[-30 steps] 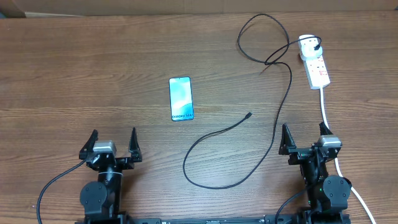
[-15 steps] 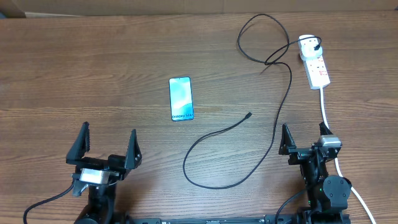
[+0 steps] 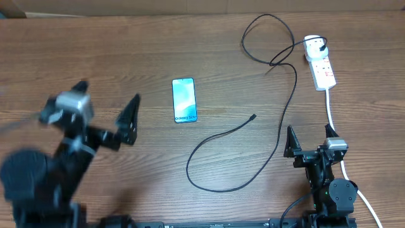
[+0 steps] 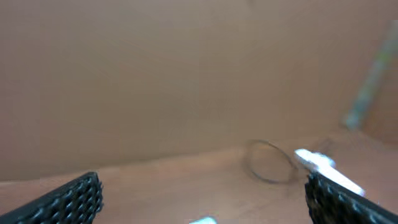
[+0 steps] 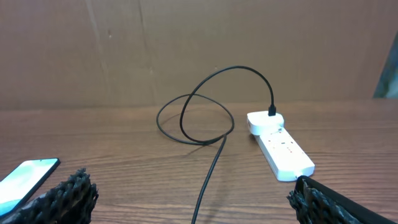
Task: Plug charger to phone and switch on socket
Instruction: 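Move the left gripper forward over the smartphone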
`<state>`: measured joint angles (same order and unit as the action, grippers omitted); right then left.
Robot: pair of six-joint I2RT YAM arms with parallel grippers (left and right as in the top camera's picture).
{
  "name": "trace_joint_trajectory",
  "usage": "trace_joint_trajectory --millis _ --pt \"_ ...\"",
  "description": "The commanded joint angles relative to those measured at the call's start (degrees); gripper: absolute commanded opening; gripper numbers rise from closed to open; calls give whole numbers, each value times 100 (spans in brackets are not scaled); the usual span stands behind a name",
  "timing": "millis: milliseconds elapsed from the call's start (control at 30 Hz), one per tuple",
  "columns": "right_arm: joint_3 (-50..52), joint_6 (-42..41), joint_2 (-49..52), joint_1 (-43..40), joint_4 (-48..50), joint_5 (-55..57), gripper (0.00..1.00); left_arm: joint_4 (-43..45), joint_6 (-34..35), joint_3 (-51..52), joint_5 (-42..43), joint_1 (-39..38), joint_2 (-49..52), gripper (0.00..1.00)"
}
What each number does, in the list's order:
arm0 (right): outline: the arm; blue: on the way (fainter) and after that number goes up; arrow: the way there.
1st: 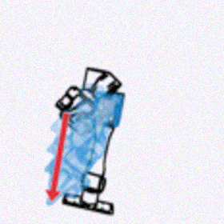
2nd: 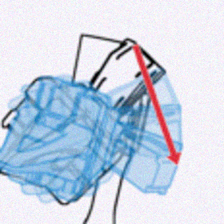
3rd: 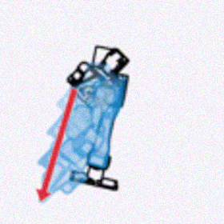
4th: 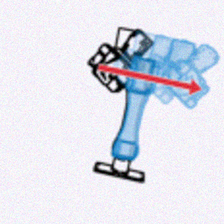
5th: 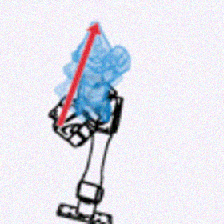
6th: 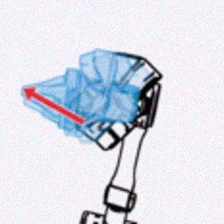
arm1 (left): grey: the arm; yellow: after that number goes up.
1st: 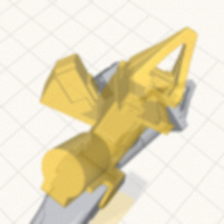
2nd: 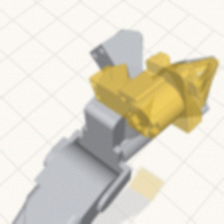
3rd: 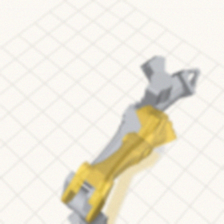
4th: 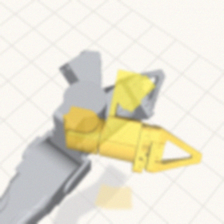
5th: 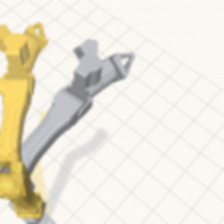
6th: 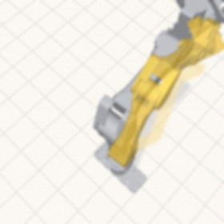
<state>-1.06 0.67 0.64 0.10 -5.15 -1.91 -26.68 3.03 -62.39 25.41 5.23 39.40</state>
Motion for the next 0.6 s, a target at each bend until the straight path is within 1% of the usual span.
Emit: trace_joint_trajectory --millis 0,67,100,133,200,267,333,367,400,433,500,567 --pt "59 24 -48 26 31 55 100 -46 -68 -627 1272 -39 914 100" --pt "59 24 -48 26 33 55 100 -85 361 -973 1193 -46 1399 100" --pt "59 24 -48 26 33 52 100 -166 446 -1165 1134 -63 1626 100" --pt "59 24 -48 26 31 52 100 -323 533 -1386 957 -118 1869 100" --pt "59 24 -48 26 33 52 100 -841 612 -1873 350 -334 2337 100" --pt "59 24 -48 26 33 55 100 -1628 682 -2490 -726 -758 2885 100" --pt "59 24 -48 26 33 52 100 -2529 1152 -3152 -2315 -1309 3504 100" --pt "59 24 -48 26 33 55 100 -2839 1386 -3379 -2883 -1543 3770 100" --pt "59 24 -48 26 33 55 100 -3132 1565 -3598 -3348 -1775 4057 100" --pt "59 24 -48 26 33 52 100 -3327 1659 -3768 -3611 -2006 4356 100" --pt "59 24 -48 26 33 55 100 -3346 1655 -3838 -3499 -2275 4715 100" --pt "59 24 -48 26 33 55 100 -3357 1650 -3832 -2868 -2514 5077 100"
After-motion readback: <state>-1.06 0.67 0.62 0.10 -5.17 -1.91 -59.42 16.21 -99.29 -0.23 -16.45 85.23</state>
